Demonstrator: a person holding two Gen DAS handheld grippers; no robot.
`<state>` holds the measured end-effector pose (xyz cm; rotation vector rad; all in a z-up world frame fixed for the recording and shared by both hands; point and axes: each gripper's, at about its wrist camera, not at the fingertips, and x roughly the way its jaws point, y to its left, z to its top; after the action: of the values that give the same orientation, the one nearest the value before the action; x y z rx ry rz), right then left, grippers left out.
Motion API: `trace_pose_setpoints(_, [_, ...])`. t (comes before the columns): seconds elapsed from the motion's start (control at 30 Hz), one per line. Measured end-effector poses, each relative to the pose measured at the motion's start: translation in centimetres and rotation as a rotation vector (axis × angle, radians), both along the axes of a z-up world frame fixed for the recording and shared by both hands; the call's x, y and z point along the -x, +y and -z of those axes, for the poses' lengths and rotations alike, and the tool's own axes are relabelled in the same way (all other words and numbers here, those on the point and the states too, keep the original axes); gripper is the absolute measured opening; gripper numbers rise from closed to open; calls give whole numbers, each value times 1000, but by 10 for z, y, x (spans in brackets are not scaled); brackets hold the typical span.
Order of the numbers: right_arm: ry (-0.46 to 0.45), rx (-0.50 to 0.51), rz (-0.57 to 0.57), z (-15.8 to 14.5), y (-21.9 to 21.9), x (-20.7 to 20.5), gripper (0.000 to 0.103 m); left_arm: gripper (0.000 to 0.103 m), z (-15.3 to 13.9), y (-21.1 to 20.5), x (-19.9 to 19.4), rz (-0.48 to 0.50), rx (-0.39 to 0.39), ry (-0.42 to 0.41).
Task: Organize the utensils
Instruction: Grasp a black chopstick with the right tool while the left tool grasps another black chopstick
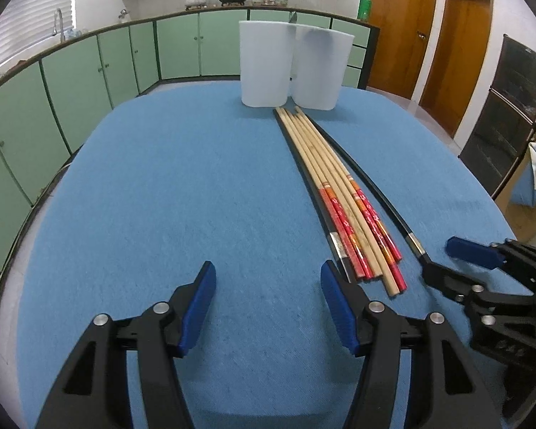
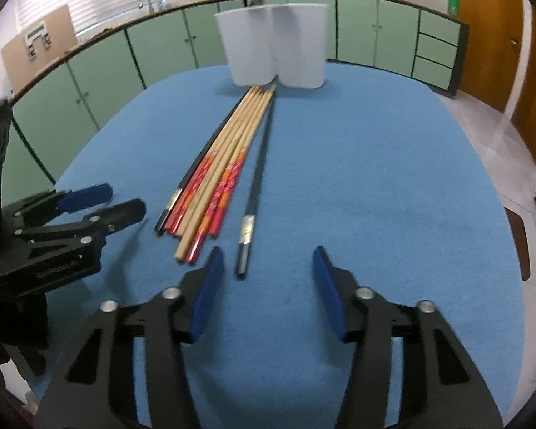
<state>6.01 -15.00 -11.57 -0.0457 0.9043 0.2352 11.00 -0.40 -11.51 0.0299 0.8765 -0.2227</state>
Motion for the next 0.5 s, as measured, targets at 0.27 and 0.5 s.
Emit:
trace_pose_setpoints(0.27, [-6,-16,0,-3,4,-1,6,61,-1,-6,3,10,7,9])
trace_pose_setpoints(0.5, [-3,-39,60,-2,-13,1,6,61,-1,-23,7,73,14,14])
